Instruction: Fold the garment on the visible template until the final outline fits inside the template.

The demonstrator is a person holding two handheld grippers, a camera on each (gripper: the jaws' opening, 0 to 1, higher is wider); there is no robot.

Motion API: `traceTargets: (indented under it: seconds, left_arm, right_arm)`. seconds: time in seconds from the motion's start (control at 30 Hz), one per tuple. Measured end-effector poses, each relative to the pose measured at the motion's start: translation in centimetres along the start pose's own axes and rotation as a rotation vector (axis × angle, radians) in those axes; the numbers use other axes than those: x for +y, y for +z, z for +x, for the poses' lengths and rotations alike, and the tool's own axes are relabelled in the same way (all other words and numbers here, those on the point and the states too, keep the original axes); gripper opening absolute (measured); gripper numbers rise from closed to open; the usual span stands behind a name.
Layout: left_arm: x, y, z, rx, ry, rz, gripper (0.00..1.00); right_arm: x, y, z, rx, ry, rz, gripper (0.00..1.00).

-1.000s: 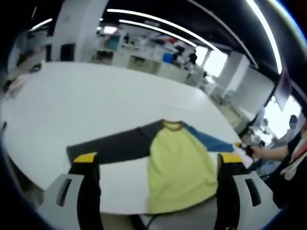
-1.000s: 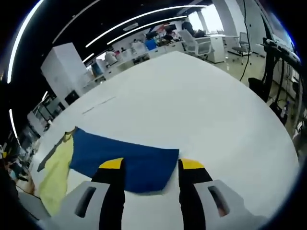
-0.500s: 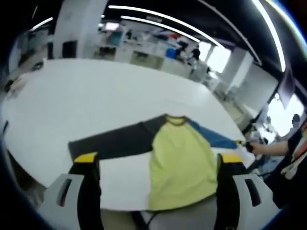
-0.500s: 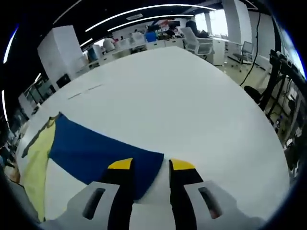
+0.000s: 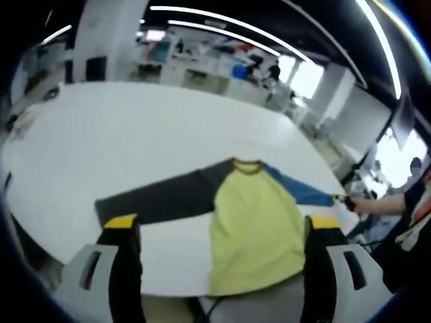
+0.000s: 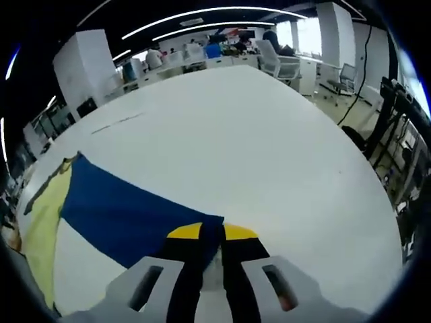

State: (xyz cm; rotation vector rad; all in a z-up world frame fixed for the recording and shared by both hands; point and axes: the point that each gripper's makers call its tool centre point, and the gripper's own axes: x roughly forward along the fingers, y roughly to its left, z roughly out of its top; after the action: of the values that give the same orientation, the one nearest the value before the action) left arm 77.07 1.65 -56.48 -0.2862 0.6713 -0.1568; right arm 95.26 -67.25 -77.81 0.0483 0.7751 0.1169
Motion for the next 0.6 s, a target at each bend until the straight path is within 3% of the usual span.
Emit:
traceTargets:
  seconds: [0.17,0.47,0.6]
  left_arm:
    - [-0.1,0.0,0.0,-0.002,-0.003,0.000,0.96]
    - [0.2,0.1,-0.3,-0.011,-0.005,-0.008,0.95]
    - [0.3,0.2,-0.2,-0.015,-0.015,-0.008,0.95]
  right_arm:
    - [1.2,0.1,-0.8,0.014,0.000,-0.033,0.02]
    - [1.6,1.3,-2.5,0.011,-0.020,0.000,0.02]
    - [1.5,2.6,-3.5,0.024,-0.032,-0.087,0.02]
